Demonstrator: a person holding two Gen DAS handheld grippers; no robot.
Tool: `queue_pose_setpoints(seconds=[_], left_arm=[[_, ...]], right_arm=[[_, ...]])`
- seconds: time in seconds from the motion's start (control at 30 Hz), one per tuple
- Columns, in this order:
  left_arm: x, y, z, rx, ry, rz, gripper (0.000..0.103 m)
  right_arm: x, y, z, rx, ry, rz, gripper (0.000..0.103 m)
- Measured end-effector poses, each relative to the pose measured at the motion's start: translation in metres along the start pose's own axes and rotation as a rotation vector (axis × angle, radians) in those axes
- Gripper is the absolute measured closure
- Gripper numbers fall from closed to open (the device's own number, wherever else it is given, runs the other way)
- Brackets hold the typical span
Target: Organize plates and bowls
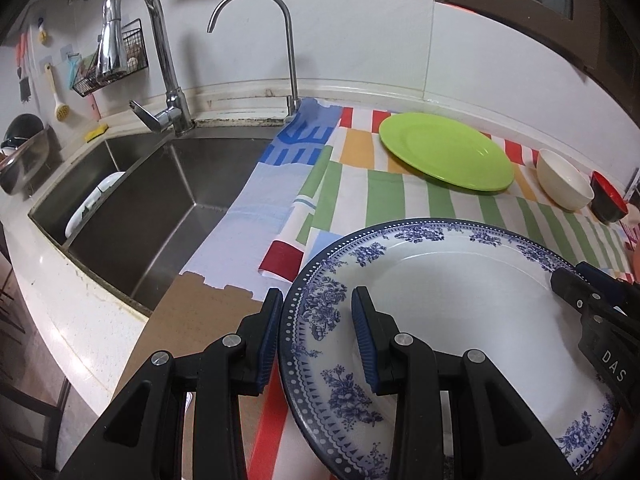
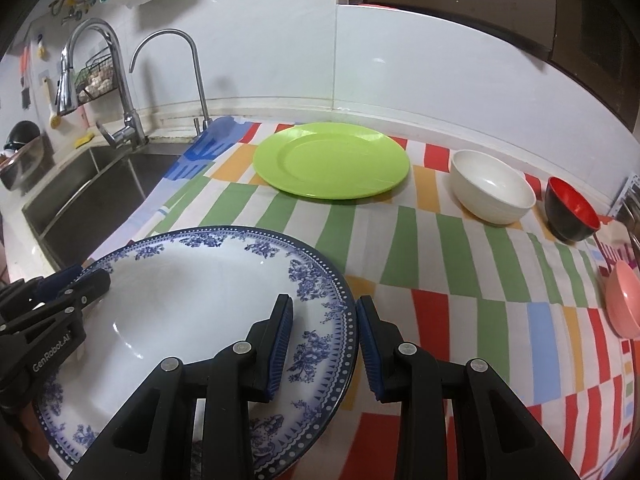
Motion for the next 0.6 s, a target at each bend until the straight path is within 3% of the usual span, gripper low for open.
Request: queue_pose_setpoints(seconds=[0.6], left_arm=[[-0.006, -0.018, 0.024, 0.085, -0.034, 0.026, 0.068]], right_arm=[[-0.003, -0.021, 0.028, 0.125, -0.026, 0.01, 0.069]])
Point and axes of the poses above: each gripper's, at about its wrist camera, not at the fingertips, and z roughly the way its jaws point, x to its left, y to its top, the point moved 7 cm from there along z, roughly the way its jaws point, and after that the axes turned 11 degrees about z, right-handed, at the moved point
